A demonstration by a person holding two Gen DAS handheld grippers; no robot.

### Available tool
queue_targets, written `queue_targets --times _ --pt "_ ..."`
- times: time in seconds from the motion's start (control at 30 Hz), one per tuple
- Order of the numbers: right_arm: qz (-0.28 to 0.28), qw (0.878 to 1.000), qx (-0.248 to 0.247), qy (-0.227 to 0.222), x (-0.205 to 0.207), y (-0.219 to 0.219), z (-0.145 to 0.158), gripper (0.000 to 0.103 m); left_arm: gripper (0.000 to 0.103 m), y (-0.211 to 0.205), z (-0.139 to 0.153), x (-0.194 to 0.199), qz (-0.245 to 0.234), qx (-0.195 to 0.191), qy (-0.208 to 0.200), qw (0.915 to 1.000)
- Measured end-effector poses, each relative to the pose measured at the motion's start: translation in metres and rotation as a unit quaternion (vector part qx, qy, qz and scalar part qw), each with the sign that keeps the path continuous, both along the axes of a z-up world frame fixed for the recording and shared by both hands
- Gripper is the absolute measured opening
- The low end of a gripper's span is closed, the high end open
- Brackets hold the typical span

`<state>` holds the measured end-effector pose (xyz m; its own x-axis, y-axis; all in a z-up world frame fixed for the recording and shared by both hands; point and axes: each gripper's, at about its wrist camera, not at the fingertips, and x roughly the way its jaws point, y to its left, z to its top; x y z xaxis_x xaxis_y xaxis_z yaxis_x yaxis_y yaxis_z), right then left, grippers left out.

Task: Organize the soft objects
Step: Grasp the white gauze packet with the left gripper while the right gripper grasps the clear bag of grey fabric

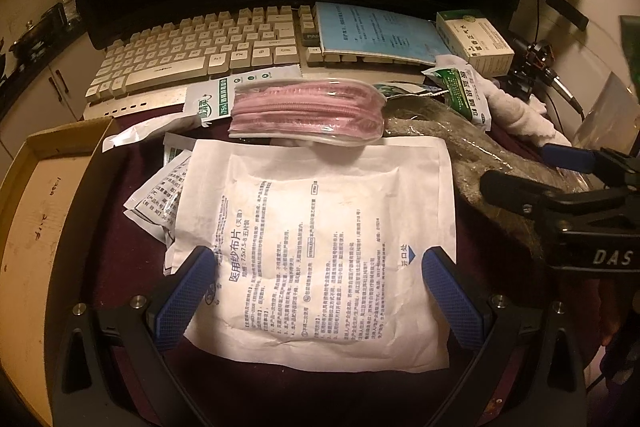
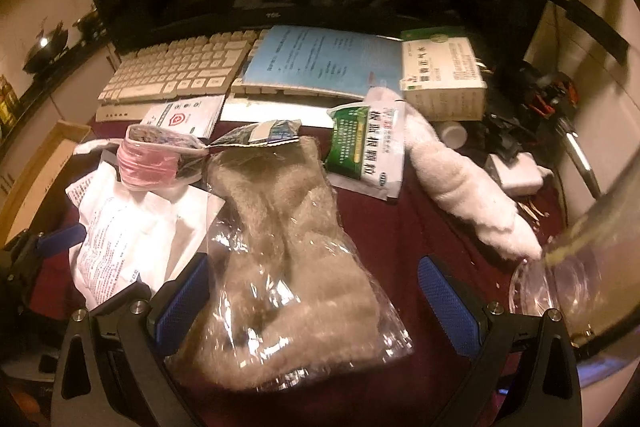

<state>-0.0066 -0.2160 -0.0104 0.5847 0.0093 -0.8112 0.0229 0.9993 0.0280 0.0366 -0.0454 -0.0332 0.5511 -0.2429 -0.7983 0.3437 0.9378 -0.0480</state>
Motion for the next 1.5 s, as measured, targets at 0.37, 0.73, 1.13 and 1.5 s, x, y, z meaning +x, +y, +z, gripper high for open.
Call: queue_targets --times 0.37,0.73,1.13,1.5 --pt "0.011 0.999 0.043 0.025 0.017 -0.003 -0.017 0.08 0.065 0.013 0.006 -0.006 -0.004 -0.021 -0.016 0.9997" --pt "0.015 0.997 0.071 0.01 0.01 -0.001 -0.016 0.025 0.005 0.014 0.016 -0.021 -0.021 -0.045 -0.02 0.9986" --pt "0.023 0.997 0.076 -0.018 -0.007 0.005 0.001 0.025 0.05 0.072 0.019 -0.029 0.038 -0.101 0.012 0.9941" --pt "0.023 0.996 0.08 -0.017 -0.01 0.006 -0.001 0.025 0.088 0.082 0.001 0.004 0.074 -0.085 0.035 0.993"
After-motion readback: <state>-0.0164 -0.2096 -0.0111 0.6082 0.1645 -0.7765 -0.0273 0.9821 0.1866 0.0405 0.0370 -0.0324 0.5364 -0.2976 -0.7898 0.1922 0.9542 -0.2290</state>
